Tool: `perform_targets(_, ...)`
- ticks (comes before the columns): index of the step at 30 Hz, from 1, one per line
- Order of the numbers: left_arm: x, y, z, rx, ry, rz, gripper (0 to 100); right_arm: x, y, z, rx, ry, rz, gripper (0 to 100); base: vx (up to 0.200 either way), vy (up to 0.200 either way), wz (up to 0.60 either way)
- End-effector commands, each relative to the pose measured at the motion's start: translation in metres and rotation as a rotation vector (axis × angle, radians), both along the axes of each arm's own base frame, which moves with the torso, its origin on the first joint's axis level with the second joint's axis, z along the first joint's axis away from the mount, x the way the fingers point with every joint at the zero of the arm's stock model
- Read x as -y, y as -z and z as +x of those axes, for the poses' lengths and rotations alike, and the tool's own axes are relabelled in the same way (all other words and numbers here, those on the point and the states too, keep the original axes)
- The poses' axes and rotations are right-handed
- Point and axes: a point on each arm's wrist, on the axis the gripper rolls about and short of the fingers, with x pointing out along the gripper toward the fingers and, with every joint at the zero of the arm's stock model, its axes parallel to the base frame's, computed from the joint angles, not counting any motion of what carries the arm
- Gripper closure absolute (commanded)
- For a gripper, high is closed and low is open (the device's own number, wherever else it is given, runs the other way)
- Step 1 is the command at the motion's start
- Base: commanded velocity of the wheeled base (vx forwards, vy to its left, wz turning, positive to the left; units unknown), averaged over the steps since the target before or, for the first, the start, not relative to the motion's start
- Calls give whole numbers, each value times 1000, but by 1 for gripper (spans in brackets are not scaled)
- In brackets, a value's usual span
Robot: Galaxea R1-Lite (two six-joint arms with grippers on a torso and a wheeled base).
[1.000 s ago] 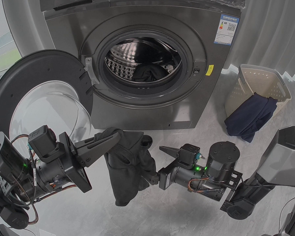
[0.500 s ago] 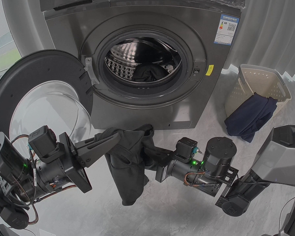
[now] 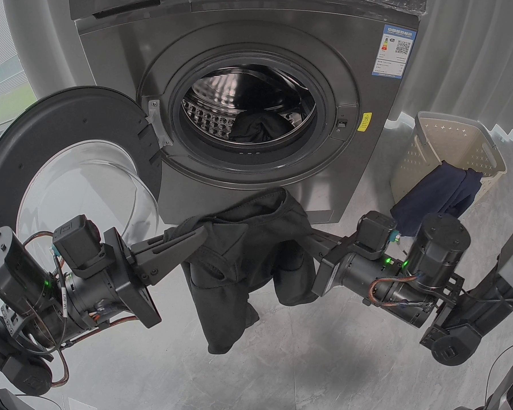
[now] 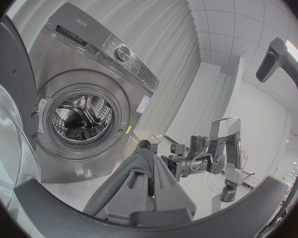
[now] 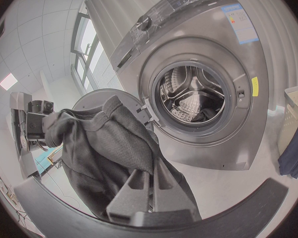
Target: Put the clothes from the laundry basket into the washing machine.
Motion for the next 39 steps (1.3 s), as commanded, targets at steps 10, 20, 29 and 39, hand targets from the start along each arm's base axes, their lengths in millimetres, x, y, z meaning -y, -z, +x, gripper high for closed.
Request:
perform_targets(10, 29, 12, 33, -59, 36, 3, 0, 11, -27, -18, 62, -13, 57, 100, 0, 0, 0)
perform_targets(20, 38, 58, 49, -199, 21, 109, 0, 15, -45, -23, 109, -10, 101, 100, 0, 0, 0)
perform_targets(29, 40, 89, 56, -258, 9, 197, 0, 12, -50, -19, 125, -6, 117, 100, 0, 0, 0)
perform_targets(39, 37, 109, 70, -290, -28, 240, 0, 14, -50, -20, 123, -4, 115, 100, 0, 0, 0)
